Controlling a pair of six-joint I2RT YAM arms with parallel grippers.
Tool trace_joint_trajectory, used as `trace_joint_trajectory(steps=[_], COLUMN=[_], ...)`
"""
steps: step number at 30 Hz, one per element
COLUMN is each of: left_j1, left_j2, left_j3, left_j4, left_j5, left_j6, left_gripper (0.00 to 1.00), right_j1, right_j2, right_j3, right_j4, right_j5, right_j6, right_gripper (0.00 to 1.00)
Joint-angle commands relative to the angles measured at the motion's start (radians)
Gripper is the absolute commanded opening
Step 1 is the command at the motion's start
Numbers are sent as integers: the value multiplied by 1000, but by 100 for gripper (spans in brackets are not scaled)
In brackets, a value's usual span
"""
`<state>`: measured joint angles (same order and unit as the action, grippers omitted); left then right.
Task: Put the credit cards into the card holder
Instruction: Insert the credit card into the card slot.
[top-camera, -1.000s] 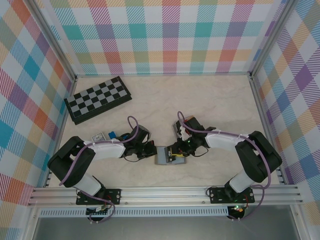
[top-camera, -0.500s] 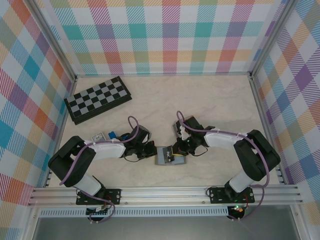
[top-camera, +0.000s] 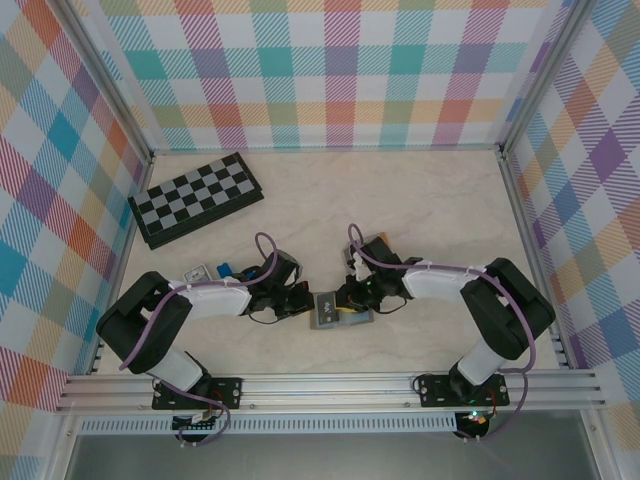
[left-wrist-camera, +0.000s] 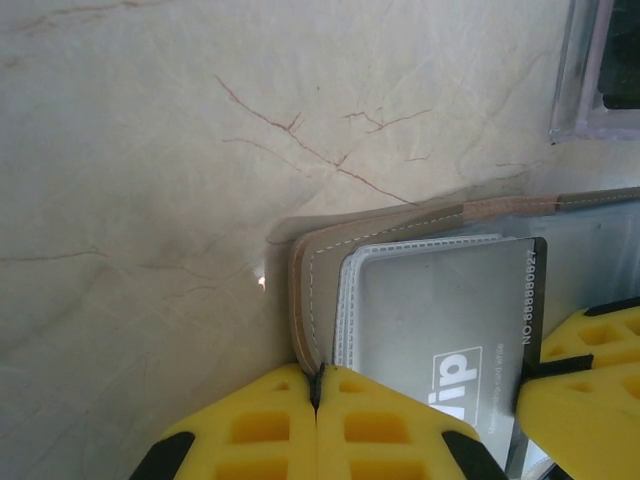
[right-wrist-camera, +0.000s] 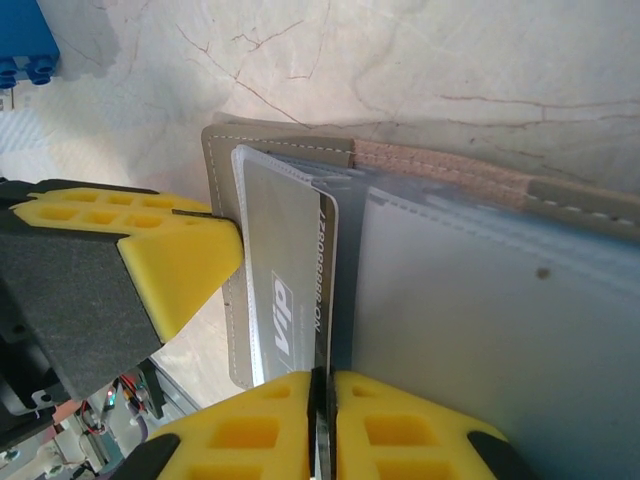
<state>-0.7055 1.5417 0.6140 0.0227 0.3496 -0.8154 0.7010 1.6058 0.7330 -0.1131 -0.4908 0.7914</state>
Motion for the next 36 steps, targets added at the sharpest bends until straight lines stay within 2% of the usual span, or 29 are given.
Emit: trace_joint_trajectory(steps=[1,8,15,24,31,36], left_j1=[-11,-12,-11,-12,-11,-12], left_j2=[5,-8,5,14,2,10], left_j3=[-6,-14,-8,2,0,1], left_j4=[-4,-15,-3,-3,-21,-11], left_j5=[-12,-20,-6,4,-13,0], left_j6=[-5,1,4,5,15,13], left_gripper=[0,0,0,0,0,0], right_j1=[25,25,34,69,77,88], right_j2=[22,-42,10,72,19,62], right_j3=[9,54,53,106,138,147], right_j4=[-26,-219,-125,-119,-293,-290], right_j5=[14,163,67,62,235,227], right_j6=[18,-40,-34,-29,-73,-80], right_gripper=[16,24,17,12,15,16])
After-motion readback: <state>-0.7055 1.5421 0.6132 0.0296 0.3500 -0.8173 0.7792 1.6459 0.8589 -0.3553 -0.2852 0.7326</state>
